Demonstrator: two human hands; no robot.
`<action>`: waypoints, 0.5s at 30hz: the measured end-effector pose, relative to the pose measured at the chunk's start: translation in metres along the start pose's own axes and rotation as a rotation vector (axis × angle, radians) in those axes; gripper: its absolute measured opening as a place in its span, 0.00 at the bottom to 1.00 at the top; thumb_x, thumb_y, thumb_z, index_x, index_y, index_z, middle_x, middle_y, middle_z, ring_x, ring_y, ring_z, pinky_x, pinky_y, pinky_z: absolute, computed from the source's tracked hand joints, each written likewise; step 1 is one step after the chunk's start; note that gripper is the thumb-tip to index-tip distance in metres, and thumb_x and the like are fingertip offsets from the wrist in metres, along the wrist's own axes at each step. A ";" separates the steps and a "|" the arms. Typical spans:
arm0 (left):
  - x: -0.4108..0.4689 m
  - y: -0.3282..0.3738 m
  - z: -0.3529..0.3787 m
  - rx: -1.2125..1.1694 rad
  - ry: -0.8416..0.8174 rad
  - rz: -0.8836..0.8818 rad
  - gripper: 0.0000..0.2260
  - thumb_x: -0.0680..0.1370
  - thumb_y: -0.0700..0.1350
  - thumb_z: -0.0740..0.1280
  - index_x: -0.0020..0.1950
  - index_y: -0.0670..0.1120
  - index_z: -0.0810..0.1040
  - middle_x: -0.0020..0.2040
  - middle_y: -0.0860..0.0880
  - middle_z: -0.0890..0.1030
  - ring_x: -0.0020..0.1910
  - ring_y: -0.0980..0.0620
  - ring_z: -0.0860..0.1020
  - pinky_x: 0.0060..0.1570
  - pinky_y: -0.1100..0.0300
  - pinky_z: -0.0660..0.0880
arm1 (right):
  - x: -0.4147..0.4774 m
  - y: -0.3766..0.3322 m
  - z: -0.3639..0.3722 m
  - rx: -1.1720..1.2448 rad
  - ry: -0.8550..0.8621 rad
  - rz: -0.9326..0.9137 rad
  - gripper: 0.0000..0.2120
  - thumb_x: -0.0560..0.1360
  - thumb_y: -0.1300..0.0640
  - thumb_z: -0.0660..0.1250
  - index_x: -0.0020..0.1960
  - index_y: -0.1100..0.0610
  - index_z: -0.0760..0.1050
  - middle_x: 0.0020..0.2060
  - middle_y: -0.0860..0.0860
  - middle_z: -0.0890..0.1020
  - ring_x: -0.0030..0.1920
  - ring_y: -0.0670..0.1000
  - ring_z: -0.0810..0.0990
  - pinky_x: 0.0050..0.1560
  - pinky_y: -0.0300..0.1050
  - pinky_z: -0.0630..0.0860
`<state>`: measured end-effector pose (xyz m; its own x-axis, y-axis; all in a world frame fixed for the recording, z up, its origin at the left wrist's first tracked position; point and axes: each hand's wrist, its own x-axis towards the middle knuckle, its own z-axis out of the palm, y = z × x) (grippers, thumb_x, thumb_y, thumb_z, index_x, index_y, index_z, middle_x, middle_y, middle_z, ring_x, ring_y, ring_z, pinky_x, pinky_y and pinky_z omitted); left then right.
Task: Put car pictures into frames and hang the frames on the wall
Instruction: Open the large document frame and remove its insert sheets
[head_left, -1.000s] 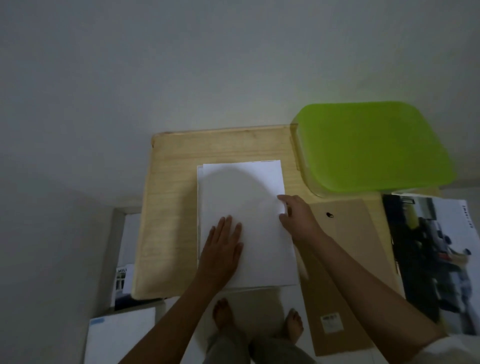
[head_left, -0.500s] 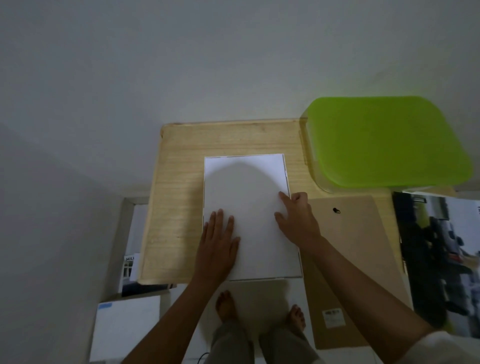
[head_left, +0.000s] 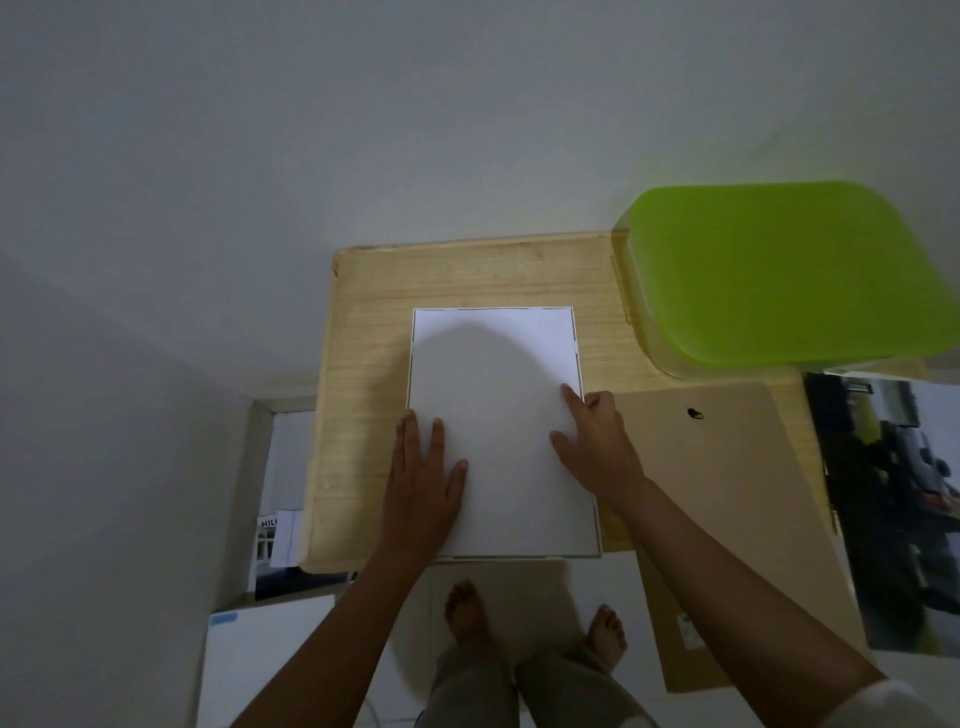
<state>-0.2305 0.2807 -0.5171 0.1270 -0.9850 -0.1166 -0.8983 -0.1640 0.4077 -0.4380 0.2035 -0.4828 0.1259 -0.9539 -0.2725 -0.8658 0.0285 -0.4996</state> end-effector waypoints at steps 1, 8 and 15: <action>0.000 -0.002 -0.001 0.002 0.005 0.005 0.31 0.77 0.60 0.47 0.74 0.43 0.58 0.76 0.38 0.51 0.75 0.42 0.50 0.70 0.50 0.55 | 0.000 -0.002 0.002 0.003 0.009 -0.005 0.30 0.74 0.55 0.65 0.73 0.56 0.59 0.61 0.60 0.65 0.58 0.61 0.69 0.57 0.51 0.71; 0.001 -0.007 -0.005 0.020 -0.020 -0.009 0.32 0.75 0.60 0.45 0.75 0.44 0.56 0.76 0.39 0.50 0.75 0.42 0.48 0.71 0.50 0.52 | -0.005 -0.009 0.006 0.016 0.015 -0.009 0.30 0.75 0.55 0.65 0.73 0.56 0.59 0.64 0.61 0.64 0.62 0.61 0.66 0.61 0.51 0.68; 0.003 0.040 -0.006 0.028 0.051 0.015 0.27 0.77 0.52 0.52 0.71 0.37 0.64 0.73 0.35 0.59 0.73 0.38 0.56 0.70 0.48 0.53 | -0.028 0.014 -0.021 0.151 -0.118 -0.051 0.30 0.73 0.59 0.67 0.72 0.59 0.62 0.62 0.60 0.67 0.63 0.59 0.67 0.64 0.47 0.64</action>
<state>-0.2630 0.2710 -0.4954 0.1336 -0.9890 -0.0640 -0.9114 -0.1480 0.3839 -0.4635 0.2240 -0.4653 0.2316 -0.9138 -0.3337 -0.7754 0.0338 -0.6306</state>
